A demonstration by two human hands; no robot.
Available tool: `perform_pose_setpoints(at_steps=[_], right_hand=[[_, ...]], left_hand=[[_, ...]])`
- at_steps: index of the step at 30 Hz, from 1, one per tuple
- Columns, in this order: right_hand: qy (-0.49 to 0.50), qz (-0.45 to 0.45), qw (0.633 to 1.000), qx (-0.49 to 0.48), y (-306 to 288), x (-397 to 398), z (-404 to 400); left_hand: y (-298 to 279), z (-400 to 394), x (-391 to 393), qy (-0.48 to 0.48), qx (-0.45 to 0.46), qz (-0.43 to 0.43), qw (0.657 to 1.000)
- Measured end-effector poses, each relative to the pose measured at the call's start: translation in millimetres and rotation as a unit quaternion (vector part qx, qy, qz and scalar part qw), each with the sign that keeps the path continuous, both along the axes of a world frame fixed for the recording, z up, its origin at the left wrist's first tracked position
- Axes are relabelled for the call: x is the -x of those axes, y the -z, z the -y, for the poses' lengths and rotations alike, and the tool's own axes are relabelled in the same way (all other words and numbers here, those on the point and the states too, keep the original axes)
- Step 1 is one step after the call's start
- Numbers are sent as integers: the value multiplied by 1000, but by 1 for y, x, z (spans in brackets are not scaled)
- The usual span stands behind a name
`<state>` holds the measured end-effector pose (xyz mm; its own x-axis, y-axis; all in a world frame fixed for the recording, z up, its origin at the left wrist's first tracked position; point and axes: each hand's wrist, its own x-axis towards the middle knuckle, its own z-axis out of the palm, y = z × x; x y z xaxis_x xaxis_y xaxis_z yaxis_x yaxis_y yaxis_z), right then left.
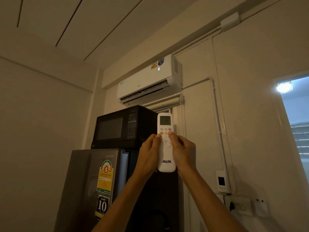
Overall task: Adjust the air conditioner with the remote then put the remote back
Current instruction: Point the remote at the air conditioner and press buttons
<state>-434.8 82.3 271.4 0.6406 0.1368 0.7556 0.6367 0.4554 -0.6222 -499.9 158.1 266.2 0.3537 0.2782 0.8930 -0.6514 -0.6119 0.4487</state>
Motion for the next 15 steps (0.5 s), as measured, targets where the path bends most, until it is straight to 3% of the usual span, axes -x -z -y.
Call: perform_pose_setpoints(at_steps=[15], right_hand=[[6, 3, 1000, 11, -5, 1, -2]], left_hand=[[-2, -3, -1, 7, 3, 8, 1000]])
